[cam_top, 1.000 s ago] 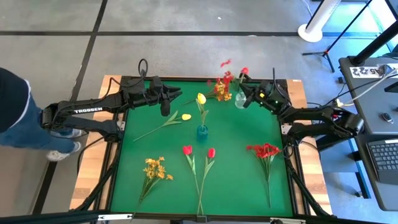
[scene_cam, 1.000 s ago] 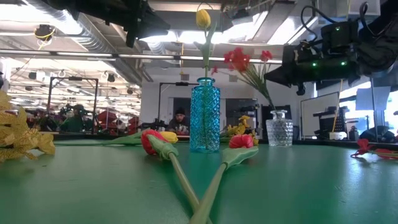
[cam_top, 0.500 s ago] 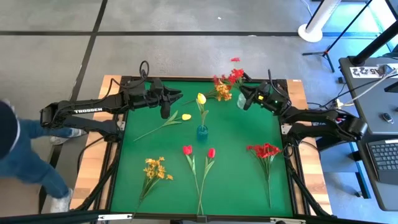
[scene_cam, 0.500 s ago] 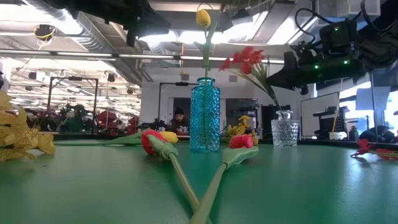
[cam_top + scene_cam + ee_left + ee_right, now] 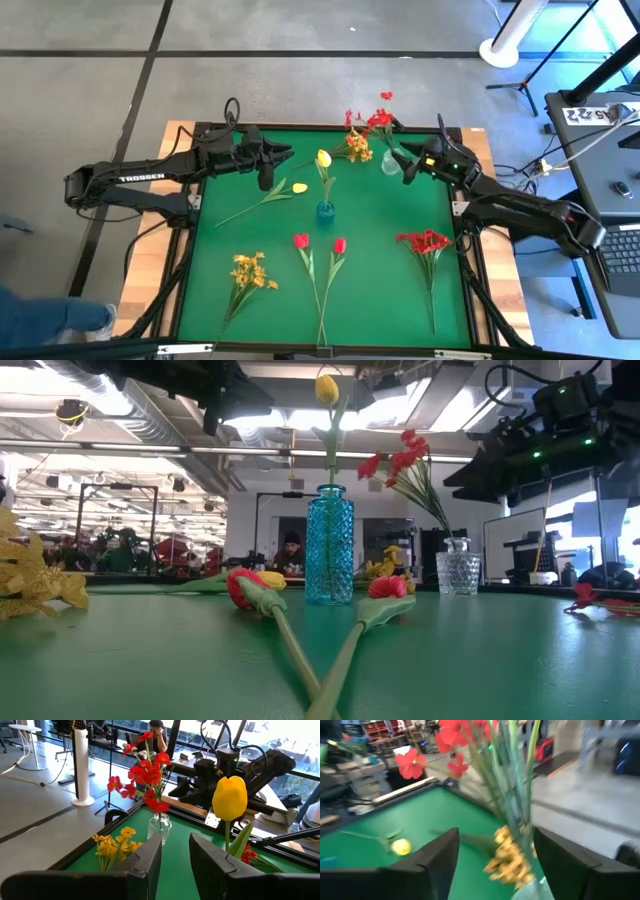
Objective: Sort flowers into vase by color
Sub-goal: Put the red flower into the transparent vase
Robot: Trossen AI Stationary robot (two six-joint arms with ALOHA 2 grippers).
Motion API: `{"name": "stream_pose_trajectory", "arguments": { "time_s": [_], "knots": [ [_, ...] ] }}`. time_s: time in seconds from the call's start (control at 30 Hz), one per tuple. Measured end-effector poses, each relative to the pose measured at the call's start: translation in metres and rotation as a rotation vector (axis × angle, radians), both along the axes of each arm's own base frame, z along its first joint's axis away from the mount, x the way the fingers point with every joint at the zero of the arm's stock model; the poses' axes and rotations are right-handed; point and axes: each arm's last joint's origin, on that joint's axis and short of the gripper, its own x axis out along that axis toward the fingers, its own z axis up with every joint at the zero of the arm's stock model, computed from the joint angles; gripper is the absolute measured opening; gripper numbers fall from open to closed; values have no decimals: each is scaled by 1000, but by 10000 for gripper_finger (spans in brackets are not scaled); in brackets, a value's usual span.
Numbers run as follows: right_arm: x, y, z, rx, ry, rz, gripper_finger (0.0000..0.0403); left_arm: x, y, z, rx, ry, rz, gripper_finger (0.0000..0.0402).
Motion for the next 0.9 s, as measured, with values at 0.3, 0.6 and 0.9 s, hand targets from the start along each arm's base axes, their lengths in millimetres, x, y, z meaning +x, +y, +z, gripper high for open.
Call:
{"name": "stream_pose_trajectory", "arguments": {
  "time_s": [0.3, 0.6, 0.9],
  "knots": [
    [-13, 24, 15, 267, -62, 336, 251, 0, 1, -1, 1, 9, 21, 96],
    [-11, 57, 50, 450, 188, 483, 232, -1, 1, -6, -36, 51, 31, 96],
    [-24, 88, 52, 825, 525, 414, 231, -2, 0, -11, -73, 91, 37, 96]
  ]
}}
